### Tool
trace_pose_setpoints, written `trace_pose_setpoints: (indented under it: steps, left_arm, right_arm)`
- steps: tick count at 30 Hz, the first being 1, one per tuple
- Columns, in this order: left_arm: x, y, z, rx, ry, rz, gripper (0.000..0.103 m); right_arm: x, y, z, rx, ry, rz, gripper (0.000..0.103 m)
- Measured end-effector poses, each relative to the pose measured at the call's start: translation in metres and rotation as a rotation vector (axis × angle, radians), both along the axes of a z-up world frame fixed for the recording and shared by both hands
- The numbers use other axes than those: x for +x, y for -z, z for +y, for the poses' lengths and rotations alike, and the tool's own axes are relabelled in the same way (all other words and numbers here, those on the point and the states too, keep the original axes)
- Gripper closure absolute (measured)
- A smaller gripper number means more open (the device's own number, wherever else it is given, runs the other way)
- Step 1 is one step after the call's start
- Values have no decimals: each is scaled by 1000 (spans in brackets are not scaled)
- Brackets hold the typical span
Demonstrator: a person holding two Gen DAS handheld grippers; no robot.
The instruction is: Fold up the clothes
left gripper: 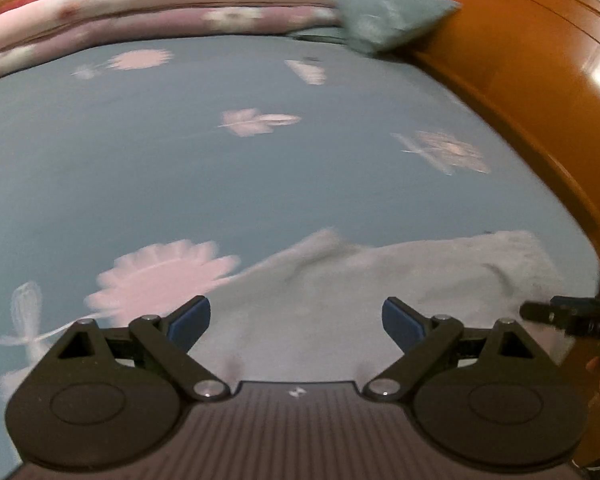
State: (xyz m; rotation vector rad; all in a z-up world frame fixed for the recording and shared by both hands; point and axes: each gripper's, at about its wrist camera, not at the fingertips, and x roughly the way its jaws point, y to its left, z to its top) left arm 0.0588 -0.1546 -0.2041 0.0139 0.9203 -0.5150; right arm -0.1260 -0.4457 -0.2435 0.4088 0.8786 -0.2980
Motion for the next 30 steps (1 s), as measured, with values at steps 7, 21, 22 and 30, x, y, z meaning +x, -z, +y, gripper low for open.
trace_pose_setpoints:
  steps: [7, 21, 22, 30]
  left_arm:
    - [-4, 3, -96, -29, 209, 41, 10]
    - [-15, 19, -191, 15, 427, 133, 10]
    - [-16, 20, -193, 17, 435, 136, 10]
    - [-19, 29, -211, 13, 449, 171, 10]
  right_arm:
    - [-70, 35, -84, 326, 348, -121, 0]
    - [-56, 88, -140, 601, 407, -274, 0]
    - [-55, 89, -144, 608, 402, -281, 0]
    - [-40, 102, -171, 782, 272, -323, 0]
